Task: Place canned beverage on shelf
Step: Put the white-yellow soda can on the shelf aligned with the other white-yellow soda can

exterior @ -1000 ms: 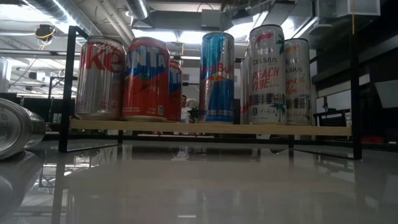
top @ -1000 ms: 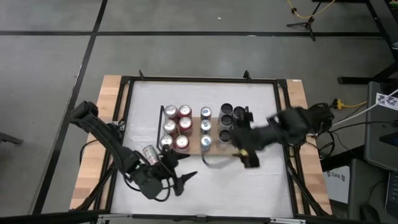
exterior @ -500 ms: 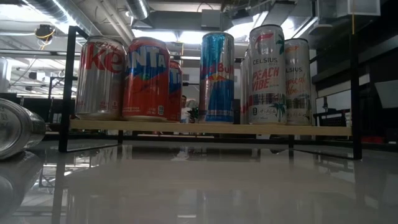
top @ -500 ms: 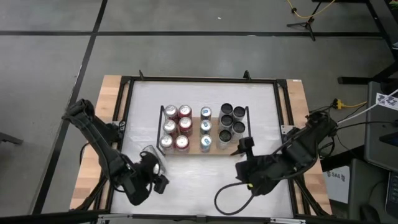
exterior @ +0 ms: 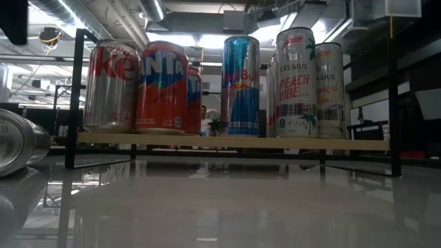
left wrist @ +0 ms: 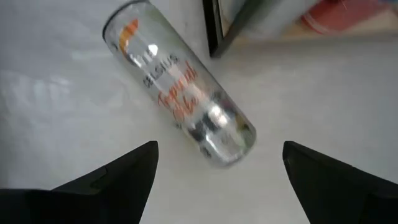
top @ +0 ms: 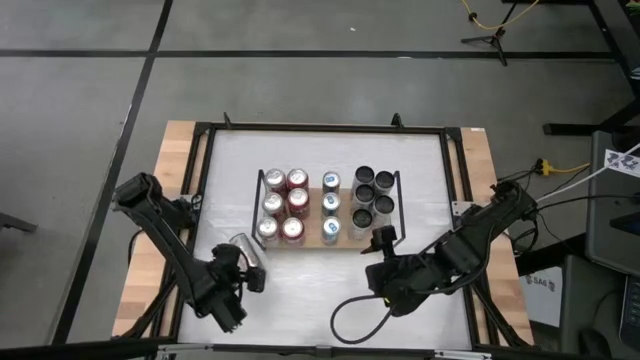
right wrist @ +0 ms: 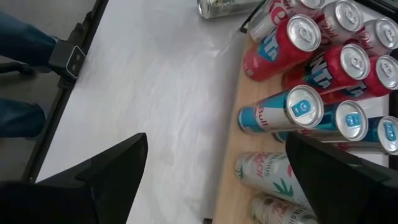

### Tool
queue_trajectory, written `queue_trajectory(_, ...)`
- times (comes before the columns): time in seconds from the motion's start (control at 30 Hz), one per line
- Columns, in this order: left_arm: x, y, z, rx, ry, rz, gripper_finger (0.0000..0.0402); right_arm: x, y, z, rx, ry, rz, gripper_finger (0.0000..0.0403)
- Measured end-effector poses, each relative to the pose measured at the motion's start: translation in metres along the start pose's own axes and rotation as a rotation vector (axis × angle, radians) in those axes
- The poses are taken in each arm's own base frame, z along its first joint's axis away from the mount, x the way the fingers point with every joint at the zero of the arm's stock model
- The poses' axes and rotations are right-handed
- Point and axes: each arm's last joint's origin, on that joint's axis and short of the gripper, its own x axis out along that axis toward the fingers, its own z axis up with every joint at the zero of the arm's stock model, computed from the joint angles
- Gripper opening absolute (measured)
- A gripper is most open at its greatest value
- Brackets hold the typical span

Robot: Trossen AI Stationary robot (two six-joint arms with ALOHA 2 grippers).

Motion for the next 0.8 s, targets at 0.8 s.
queue_trajectory(0.8,0.065,-0.016,-0.021,-0.005,-0.105,0.240,0.0337,0.000,0.000,0.000,0.001,-0.003,0.001,0.0379)
